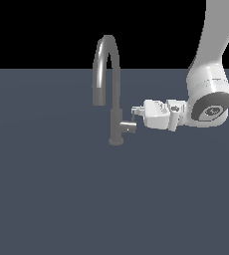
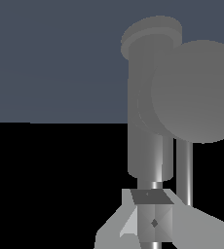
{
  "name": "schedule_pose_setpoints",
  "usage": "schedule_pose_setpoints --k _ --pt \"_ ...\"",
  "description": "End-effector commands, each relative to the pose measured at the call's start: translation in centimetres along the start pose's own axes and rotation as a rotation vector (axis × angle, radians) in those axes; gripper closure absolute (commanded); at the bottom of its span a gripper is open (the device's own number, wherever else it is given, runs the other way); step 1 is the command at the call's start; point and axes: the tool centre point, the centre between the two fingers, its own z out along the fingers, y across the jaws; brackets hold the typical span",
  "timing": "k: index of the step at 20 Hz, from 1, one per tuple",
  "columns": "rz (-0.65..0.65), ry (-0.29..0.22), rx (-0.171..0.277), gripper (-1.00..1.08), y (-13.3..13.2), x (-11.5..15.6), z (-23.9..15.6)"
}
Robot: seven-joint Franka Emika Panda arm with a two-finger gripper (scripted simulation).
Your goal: Turn on the faucet by rotating a designated handle.
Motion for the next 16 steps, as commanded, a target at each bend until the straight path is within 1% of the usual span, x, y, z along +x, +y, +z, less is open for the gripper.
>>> schedule_pose_setpoints --k 1,3,14,15,16 --pt "0.000 0.000 0.000 1.08 0.7 -0.3 0.0" --pt "0.000 0.001 0.003 1.08 0.3 0.0 0.0" --pt "0.000 0.000 0.001 1.08 3.7 -0.1 0.0" --pt "0.000 0.000 0.001 1.08 3.7 -0.1 0.0" --pt "-0.012 0.003 0.005 1.08 3.0 -0.4 0.0"
